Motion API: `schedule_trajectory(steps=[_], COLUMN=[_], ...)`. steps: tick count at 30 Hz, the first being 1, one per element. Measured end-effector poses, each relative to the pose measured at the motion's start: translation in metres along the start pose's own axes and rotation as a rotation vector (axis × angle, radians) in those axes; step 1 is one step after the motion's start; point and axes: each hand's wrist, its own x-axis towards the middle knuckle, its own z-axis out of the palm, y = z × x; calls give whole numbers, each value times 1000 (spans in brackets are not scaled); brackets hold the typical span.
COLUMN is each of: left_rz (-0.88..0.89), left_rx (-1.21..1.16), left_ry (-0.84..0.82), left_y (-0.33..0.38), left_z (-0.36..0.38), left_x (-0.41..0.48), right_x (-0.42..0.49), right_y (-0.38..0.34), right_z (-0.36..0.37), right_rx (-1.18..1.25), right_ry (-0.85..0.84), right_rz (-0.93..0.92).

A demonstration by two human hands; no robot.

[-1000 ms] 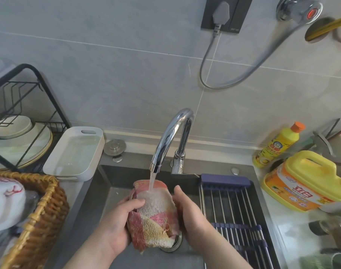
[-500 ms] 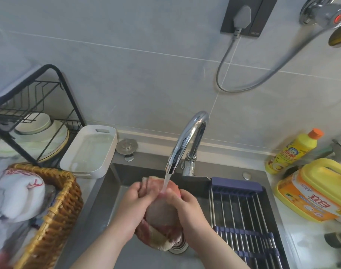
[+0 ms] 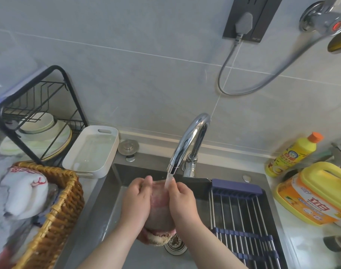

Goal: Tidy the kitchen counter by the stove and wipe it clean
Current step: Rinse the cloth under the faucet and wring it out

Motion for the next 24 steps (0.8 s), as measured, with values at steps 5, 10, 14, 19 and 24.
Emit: schedule_trajectory(steps=[5, 10, 14, 19, 24], left_rz=[-33, -37, -99, -128, -173], left_rx=[-77, -106, -157, -155, -157], left_ry=[-89, -171, -118, -161, -195], left_y=[-6, -11, -9, 1, 10], left_z=[-2, -3, -7, -10, -8], left_x=[2, -2, -3, -11, -15], right_x=[2, 3, 0, -9, -13], right_y=[5, 1, 1, 4, -3], right_z=[-1, -3, -7, -12, -12], right_rx=[32, 74, 238, 229, 223], right_ry=[-51, -116, -147, -138, -124], right_rz=[-8, 12, 149, 152, 205])
